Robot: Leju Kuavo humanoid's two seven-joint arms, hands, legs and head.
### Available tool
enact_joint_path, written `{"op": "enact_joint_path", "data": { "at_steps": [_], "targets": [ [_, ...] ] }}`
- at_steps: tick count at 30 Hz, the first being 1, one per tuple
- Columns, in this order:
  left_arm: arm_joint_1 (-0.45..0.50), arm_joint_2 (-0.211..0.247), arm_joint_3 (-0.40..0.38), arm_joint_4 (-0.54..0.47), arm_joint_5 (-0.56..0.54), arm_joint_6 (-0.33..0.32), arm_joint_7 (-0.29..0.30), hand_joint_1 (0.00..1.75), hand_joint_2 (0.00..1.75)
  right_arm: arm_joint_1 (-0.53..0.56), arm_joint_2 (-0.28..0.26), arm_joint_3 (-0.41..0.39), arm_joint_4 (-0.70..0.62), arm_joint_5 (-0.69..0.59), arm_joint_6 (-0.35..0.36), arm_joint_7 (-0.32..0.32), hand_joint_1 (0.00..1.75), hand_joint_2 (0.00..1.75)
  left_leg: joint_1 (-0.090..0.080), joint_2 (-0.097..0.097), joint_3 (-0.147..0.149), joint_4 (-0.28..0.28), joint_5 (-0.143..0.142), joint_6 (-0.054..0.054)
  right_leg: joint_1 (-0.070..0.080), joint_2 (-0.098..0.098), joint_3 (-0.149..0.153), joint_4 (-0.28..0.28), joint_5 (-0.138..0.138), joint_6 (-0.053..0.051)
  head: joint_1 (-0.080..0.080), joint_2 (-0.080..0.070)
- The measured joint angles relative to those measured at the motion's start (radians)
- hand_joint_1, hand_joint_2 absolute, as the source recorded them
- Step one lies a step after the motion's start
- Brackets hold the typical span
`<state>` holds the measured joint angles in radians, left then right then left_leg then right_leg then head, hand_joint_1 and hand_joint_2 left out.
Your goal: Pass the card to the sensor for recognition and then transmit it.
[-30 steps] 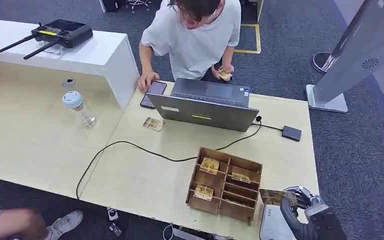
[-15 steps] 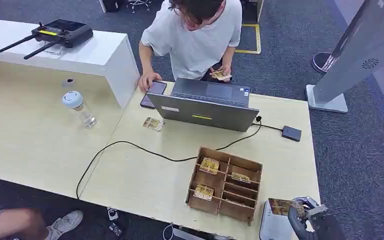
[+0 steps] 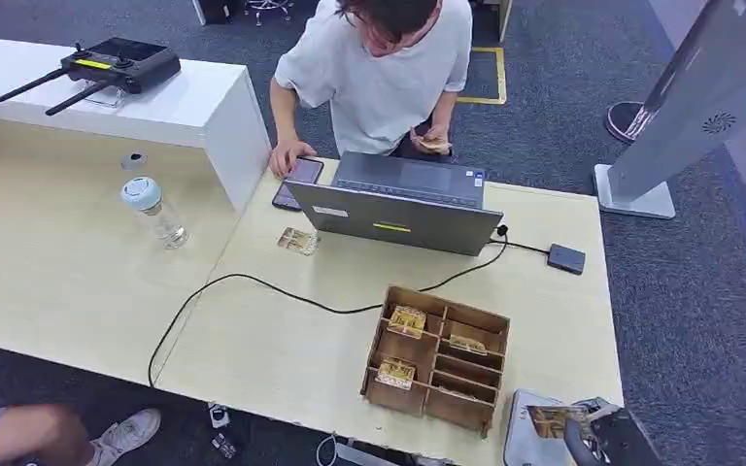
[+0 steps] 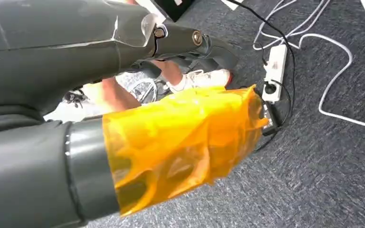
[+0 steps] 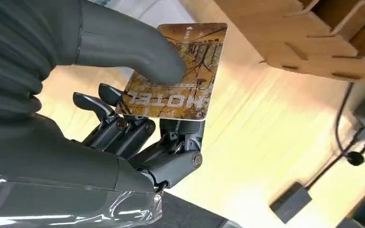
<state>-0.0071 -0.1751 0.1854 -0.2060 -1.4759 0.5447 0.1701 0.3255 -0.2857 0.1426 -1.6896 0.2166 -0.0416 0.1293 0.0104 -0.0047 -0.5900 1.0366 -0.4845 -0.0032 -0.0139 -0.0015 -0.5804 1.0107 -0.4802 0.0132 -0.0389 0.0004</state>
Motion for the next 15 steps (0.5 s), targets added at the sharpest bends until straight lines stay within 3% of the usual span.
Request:
{"op": "enact_joint_path", "data": {
  "at_steps": [15],
  "targets": [
    [0.000,0.000,-0.001,0.000,-0.011,-0.003,0.007,0.00,0.00,0.010,-0.041,0.014,0.024,-0.035,0.019,0.030,1.75,1.75,0.000,0.000,0.000,0.000,0.000,0.000,0.000,0.000,0.000,0.000,0.000,0.000,0.000,0.000]
  ]
}}
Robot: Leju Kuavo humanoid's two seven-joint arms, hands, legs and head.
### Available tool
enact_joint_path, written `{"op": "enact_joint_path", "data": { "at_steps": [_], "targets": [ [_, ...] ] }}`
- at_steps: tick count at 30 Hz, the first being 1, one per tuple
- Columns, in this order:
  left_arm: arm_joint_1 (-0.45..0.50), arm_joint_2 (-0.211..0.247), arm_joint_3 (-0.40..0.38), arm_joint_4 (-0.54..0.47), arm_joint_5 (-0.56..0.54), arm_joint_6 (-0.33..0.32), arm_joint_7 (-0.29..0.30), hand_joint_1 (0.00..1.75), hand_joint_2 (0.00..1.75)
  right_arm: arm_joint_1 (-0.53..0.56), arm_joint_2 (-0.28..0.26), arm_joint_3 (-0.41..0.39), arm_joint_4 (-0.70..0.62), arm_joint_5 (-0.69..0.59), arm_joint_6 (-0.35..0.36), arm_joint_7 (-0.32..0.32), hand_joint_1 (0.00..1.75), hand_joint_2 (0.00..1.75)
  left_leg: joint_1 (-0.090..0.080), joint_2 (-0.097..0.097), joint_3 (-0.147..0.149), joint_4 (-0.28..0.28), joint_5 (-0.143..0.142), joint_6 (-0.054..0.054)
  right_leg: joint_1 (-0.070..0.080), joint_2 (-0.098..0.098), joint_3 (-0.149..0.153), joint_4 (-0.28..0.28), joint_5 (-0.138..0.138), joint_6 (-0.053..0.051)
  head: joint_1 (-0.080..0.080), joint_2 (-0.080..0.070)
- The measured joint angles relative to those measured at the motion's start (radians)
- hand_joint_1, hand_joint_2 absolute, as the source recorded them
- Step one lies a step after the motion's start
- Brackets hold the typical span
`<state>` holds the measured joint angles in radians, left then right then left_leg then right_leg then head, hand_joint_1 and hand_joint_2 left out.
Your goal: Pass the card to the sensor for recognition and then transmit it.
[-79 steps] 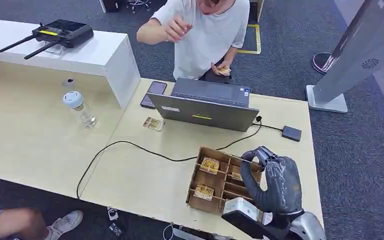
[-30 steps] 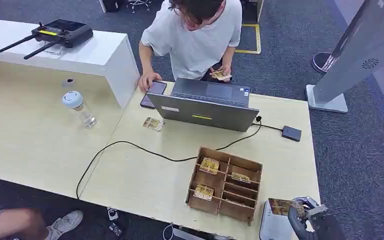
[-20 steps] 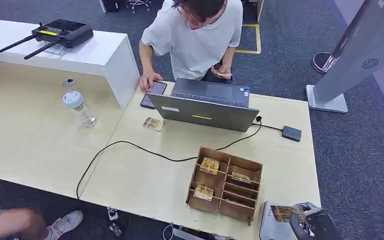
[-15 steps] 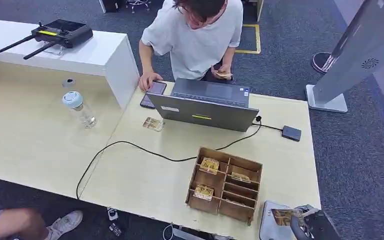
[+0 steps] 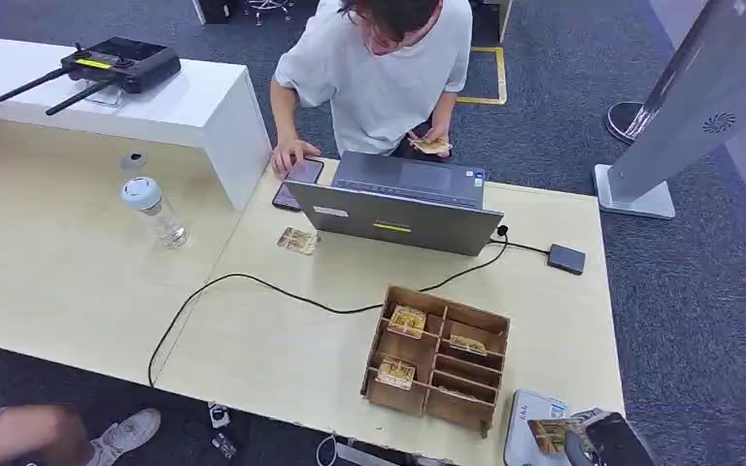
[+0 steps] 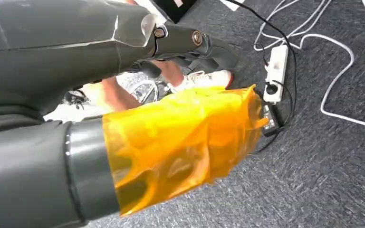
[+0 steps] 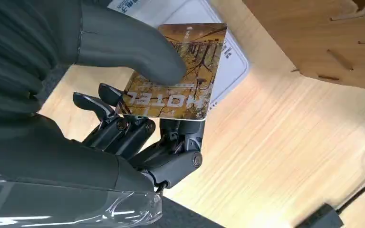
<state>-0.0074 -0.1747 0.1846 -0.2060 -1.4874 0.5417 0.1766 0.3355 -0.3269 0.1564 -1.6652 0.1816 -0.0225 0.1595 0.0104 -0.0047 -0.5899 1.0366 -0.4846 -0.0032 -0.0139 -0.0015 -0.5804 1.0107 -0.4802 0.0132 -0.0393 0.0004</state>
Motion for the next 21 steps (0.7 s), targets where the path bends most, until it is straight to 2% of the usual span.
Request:
{"op": "enact_joint_path", "data": {
  "at_steps": [21],
  "targets": [
    [-0.001,0.000,-0.009,0.000,-0.021,-0.008,0.000,0.00,0.00,-0.040,-0.016,0.039,0.104,-0.058,-0.002,0.016,1.75,1.75,0.000,0.000,0.000,0.000,0.000,0.000,0.000,0.000,0.000,0.000,0.000,0.000,0.000,0.000]
  ]
}}
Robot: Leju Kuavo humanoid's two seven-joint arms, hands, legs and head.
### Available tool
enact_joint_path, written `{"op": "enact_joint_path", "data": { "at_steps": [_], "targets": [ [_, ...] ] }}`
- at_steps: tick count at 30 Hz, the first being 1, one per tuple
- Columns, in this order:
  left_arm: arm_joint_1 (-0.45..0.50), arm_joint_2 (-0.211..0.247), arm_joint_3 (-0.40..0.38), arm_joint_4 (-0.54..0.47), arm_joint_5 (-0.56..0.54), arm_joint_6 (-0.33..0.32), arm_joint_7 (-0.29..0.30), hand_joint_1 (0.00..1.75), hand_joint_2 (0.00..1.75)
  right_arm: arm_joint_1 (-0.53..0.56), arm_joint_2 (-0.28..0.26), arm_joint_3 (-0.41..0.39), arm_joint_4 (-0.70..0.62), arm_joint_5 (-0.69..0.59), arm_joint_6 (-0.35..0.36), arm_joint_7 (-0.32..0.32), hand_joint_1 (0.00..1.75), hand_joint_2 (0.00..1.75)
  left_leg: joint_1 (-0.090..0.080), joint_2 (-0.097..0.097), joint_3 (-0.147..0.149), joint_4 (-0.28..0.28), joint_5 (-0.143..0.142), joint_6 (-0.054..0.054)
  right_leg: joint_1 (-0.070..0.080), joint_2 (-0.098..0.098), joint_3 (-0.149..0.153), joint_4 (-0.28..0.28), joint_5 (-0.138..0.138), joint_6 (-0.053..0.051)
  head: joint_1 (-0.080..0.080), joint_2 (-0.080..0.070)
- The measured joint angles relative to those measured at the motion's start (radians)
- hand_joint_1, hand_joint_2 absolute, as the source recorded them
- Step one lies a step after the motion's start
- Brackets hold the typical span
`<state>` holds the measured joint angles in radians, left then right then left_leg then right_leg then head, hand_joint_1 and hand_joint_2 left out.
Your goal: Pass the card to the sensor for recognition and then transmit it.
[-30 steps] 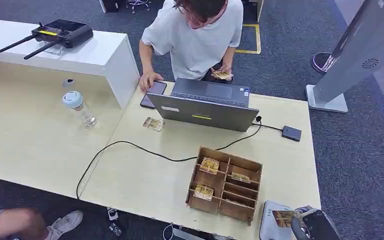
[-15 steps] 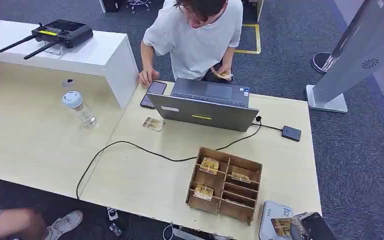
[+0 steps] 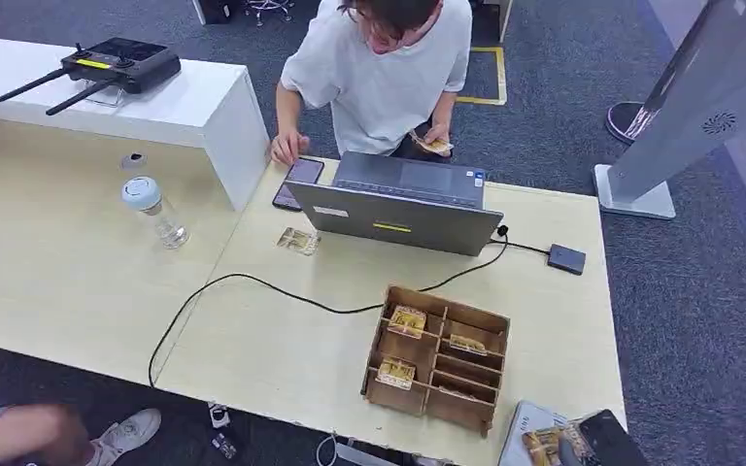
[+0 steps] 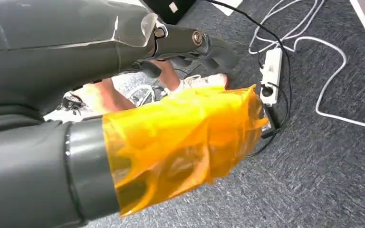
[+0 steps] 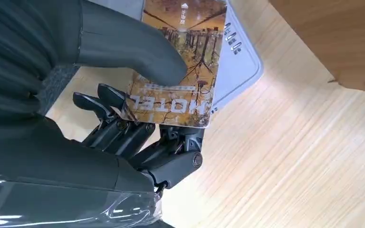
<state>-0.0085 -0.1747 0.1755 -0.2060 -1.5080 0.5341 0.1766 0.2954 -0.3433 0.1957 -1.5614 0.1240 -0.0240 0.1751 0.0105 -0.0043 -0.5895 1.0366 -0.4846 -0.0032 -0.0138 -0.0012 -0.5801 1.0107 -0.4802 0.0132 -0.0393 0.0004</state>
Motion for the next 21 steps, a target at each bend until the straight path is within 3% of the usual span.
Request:
{"op": "enact_joint_path", "data": {
  "at_steps": [16,21],
  "targets": [
    [0.000,0.000,-0.002,0.000,0.006,-0.002,0.001,0.00,0.00,-0.016,0.004,0.023,0.020,0.029,-0.037,-0.005,1.75,1.75,0.000,0.000,0.000,0.000,0.000,0.000,0.000,0.000,0.000,0.000,0.000,0.000,0.000,0.000],
    [0.000,0.000,-0.002,0.000,0.007,-0.002,0.002,0.00,0.00,-0.024,0.012,0.037,0.021,0.109,-0.053,0.003,1.75,1.75,0.000,0.000,0.000,0.000,0.000,0.000,0.000,0.000,0.000,0.000,0.000,0.000,0.000,0.000]
  ]
}}
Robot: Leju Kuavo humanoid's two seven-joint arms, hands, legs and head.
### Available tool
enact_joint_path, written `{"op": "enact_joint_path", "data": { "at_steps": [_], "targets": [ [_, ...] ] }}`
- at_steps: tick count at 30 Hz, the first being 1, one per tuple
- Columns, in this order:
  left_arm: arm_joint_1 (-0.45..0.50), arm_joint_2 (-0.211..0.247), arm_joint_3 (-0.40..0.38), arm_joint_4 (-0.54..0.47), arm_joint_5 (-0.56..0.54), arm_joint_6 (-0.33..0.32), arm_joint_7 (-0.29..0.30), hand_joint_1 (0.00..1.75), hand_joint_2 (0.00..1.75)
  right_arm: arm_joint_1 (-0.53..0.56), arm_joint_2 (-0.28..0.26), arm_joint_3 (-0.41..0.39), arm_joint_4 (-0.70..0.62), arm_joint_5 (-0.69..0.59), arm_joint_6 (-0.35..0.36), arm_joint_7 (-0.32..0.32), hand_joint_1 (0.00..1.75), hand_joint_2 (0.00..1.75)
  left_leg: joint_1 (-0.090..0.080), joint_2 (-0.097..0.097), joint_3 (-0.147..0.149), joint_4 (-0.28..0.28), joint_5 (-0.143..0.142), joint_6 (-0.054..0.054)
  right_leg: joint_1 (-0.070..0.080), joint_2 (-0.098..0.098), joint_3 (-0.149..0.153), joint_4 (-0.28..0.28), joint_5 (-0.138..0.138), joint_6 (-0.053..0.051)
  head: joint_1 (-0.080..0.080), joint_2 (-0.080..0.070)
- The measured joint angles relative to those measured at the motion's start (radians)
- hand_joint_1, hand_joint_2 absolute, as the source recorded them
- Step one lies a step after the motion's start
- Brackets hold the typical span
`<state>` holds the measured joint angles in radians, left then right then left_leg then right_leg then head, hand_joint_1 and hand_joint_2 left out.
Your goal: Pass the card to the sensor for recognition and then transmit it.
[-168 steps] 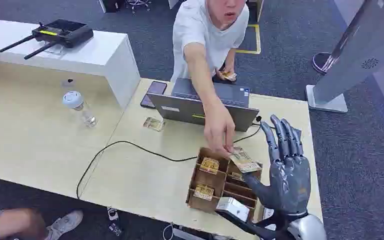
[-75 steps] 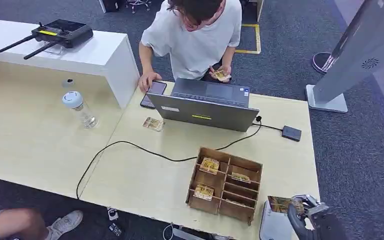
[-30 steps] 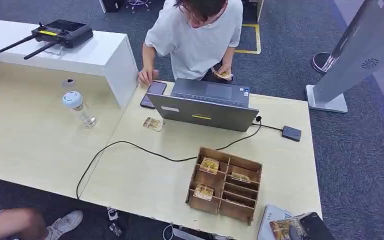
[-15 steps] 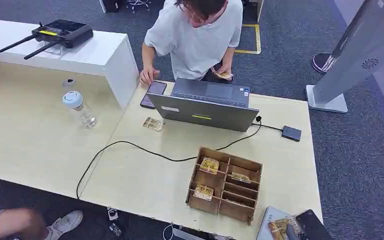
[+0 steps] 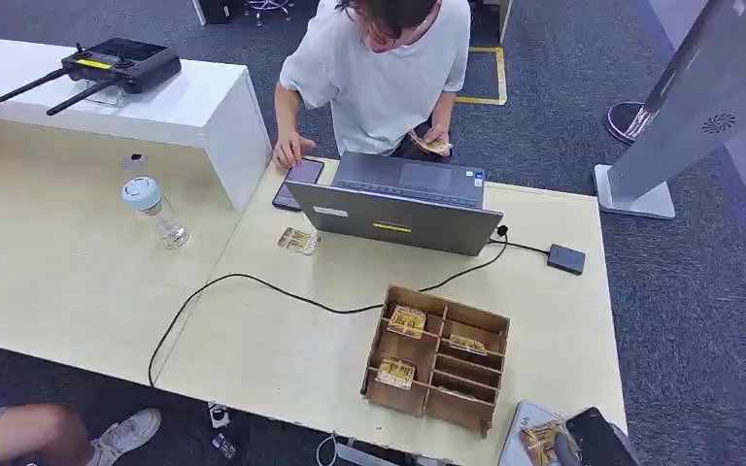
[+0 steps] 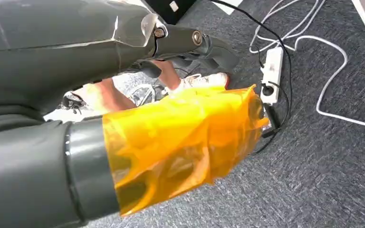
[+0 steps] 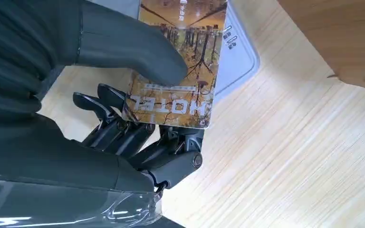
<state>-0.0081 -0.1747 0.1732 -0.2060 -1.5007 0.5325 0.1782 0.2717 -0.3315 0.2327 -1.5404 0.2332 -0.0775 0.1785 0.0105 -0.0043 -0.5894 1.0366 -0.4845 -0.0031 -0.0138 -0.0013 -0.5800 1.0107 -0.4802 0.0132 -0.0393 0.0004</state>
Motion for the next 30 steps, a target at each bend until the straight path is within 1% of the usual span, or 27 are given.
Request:
{"op": "enact_joint_path", "data": {
  "at_steps": [11,18,26,30],
  "targets": [
    [0.000,0.000,-0.014,0.000,0.000,0.000,0.001,0.00,0.00,-0.036,0.031,0.044,0.012,0.109,-0.017,0.033,1.75,1.75,0.000,0.000,0.000,0.000,0.000,0.000,0.000,0.000,0.000,0.000,0.000,0.000,0.000,0.000],
    [0.000,0.000,-0.015,0.000,0.004,0.000,0.001,0.00,0.00,-0.058,0.056,0.055,0.018,0.164,-0.024,0.047,1.75,1.75,0.000,0.000,0.000,0.000,0.000,0.000,0.000,0.000,0.000,0.000,0.000,0.000,0.000,0.000],
    [0.000,0.000,-0.015,0.000,0.010,0.000,0.001,0.00,0.00,-0.077,0.084,0.062,0.017,0.224,-0.041,0.046,1.75,1.75,0.000,0.000,0.000,0.000,0.000,0.000,0.000,0.000,0.000,0.000,0.000,0.000,0.001,0.000],
    [0.001,0.000,-0.015,0.000,0.019,0.000,0.001,0.00,0.00,-0.081,0.108,0.062,0.008,0.272,-0.066,0.017,1.75,1.75,0.000,0.000,0.000,0.000,0.000,0.000,0.000,0.000,0.000,0.000,0.000,0.000,0.000,0.000]
  ]
}}
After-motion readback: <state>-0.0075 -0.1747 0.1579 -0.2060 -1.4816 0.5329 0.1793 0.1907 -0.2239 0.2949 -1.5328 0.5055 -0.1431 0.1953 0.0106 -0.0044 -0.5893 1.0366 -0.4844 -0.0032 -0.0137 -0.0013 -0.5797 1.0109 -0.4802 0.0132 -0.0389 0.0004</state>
